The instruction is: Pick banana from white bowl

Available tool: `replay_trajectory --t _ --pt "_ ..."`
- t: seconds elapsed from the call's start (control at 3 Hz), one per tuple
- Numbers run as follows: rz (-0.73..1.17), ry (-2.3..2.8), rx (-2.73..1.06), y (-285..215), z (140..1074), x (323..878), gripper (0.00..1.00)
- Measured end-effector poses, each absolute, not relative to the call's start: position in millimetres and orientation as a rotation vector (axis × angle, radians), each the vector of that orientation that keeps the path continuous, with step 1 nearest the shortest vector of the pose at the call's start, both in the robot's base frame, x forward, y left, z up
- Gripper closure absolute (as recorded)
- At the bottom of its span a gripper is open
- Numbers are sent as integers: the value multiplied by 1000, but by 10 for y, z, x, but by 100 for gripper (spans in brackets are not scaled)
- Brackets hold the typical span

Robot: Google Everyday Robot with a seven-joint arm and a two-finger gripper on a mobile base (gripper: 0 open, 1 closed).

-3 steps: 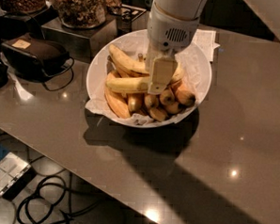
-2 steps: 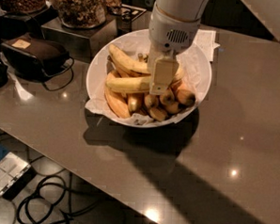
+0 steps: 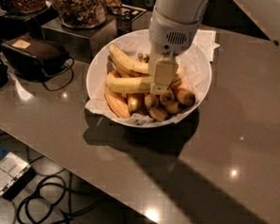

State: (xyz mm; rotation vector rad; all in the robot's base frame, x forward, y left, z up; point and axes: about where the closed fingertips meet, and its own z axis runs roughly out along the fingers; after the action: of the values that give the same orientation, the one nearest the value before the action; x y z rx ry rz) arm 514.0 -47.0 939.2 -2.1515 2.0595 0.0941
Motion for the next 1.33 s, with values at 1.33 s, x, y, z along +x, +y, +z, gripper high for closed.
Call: replay_trajectory --t 1.33 --pt "113 2075 -2179 -464 9234 5127 51"
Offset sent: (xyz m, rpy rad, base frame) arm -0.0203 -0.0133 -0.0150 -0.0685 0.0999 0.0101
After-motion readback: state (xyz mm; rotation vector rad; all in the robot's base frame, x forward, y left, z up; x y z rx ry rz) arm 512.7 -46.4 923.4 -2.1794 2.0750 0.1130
